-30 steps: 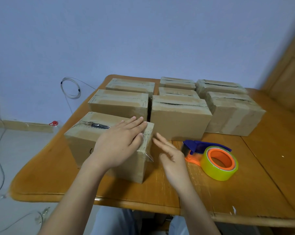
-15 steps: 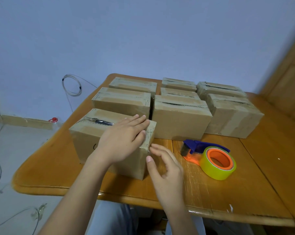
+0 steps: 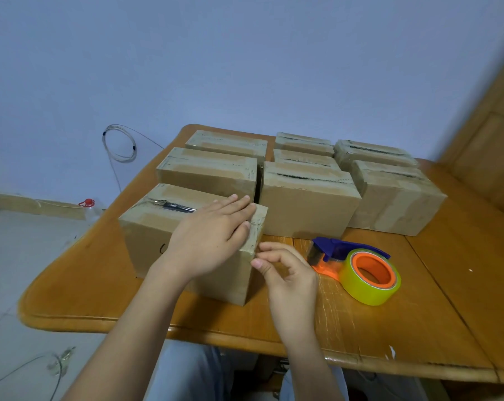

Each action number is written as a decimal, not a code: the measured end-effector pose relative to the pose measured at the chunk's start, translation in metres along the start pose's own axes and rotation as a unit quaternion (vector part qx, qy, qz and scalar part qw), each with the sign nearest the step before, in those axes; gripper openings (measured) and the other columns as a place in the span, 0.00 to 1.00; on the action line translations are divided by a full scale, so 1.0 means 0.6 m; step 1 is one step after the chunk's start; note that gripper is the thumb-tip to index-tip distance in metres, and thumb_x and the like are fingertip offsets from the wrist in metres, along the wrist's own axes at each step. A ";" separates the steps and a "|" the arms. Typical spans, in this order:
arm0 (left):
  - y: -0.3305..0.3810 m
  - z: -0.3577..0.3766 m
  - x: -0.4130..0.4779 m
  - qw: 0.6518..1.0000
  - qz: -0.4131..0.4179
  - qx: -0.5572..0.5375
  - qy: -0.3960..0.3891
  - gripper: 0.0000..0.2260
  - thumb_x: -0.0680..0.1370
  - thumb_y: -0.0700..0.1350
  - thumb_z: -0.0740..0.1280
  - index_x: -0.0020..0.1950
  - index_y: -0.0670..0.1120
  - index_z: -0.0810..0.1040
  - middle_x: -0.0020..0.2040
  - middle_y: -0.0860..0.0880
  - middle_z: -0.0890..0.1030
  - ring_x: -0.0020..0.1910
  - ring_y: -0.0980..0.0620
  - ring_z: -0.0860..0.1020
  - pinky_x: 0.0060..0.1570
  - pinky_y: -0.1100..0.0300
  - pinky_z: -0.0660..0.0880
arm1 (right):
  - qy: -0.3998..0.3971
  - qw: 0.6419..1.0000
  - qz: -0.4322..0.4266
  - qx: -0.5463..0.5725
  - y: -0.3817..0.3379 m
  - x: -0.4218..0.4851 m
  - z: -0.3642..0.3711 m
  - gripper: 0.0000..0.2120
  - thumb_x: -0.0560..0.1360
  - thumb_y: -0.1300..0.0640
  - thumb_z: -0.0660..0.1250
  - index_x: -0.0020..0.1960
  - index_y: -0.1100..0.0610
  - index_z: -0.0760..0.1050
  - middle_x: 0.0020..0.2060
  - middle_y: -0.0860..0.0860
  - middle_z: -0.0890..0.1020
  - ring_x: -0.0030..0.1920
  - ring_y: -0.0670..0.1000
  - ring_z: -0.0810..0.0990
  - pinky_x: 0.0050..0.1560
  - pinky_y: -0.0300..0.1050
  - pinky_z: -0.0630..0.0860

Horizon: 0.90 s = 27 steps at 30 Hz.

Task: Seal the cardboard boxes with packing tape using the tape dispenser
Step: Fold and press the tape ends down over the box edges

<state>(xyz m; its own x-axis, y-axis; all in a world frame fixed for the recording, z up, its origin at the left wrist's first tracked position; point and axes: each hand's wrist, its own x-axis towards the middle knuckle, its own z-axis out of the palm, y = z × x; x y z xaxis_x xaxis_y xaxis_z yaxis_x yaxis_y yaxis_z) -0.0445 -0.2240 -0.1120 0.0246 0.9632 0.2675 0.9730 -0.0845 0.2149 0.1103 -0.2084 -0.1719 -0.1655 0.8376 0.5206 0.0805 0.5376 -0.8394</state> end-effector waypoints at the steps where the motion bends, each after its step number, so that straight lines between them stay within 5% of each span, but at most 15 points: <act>1: 0.000 0.000 0.001 1.000 0.001 0.000 -0.001 0.30 0.77 0.57 0.39 0.78 0.53 0.58 0.78 0.55 0.56 0.77 0.59 0.51 0.67 0.69 0.42 | -0.005 1.000 -0.001 -0.001 0.001 0.004 -0.002 0.08 0.68 0.66 0.74 0.38 0.53 0.82 0.43 0.43 0.83 0.48 0.41 0.80 0.50 0.29 0.71; 8: 0.001 -0.002 0.000 1.000 0.005 0.008 -0.006 0.34 0.74 0.61 0.34 0.78 0.53 0.55 0.78 0.55 0.54 0.77 0.59 0.49 0.68 0.69 0.43 | -0.058 0.998 0.016 0.012 0.007 0.026 -0.014 0.11 0.65 0.65 0.76 0.40 0.52 0.79 0.45 0.44 0.81 0.51 0.43 0.78 0.51 0.31 0.71; 11: 0.001 -0.001 0.000 1.000 0.004 0.013 -0.008 0.38 0.70 0.62 0.30 0.78 0.53 0.55 0.78 0.56 0.53 0.77 0.59 0.49 0.68 0.69 0.41 | -0.079 0.995 0.066 -0.007 0.012 0.056 -0.022 0.25 0.57 0.59 0.81 0.48 0.48 0.73 0.50 0.45 0.79 0.54 0.45 0.77 0.55 0.37 0.73; 16: 0.003 0.001 0.002 1.000 0.004 0.028 -0.010 0.39 0.70 0.62 0.29 0.78 0.54 0.53 0.78 0.55 0.52 0.77 0.59 0.48 0.68 0.67 0.40 | -0.195 0.977 0.034 -0.079 -0.002 0.115 -0.023 0.52 0.54 0.63 0.82 0.72 0.47 0.61 0.64 0.46 0.68 0.62 0.43 0.69 0.54 0.23 0.66; 18: 0.005 0.001 0.003 0.999 0.006 0.030 -0.013 0.39 0.70 0.62 0.29 0.78 0.54 0.53 0.78 0.55 0.52 0.77 0.58 0.48 0.68 0.67 0.40 | -0.240 0.966 0.018 -0.090 -0.008 0.131 -0.023 0.57 0.54 0.63 0.82 0.73 0.42 0.54 0.67 0.46 0.65 0.67 0.46 0.65 0.61 0.31 0.69; 21: 0.005 0.001 0.001 1.000 0.005 0.023 -0.010 0.39 0.70 0.62 0.30 0.78 0.54 0.54 0.78 0.55 0.53 0.77 0.58 0.48 0.68 0.67 0.41 | -0.268 0.957 0.000 -0.111 -0.008 0.138 -0.026 0.57 0.56 0.60 0.82 0.73 0.38 0.51 0.69 0.45 0.63 0.70 0.48 0.62 0.69 0.48 0.67; 27: 0.002 0.001 0.001 1.000 -0.001 0.006 0.002 0.37 0.71 0.62 0.32 0.77 0.54 0.57 0.78 0.56 0.56 0.77 0.59 0.50 0.68 0.68 0.42 | -0.199 0.978 0.025 -0.062 0.019 0.107 -0.053 0.40 0.61 0.45 0.76 0.69 0.40 0.63 0.66 0.43 0.69 0.64 0.40 0.69 0.62 0.35 0.69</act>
<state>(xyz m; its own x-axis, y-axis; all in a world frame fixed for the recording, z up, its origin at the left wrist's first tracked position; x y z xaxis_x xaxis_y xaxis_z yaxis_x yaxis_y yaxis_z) -0.0434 -0.2233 -0.1124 0.0213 0.9626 0.2701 0.9756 -0.0791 0.2048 0.1317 -0.1455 -0.1431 -0.5257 0.7719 0.3574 0.2123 0.5259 -0.8236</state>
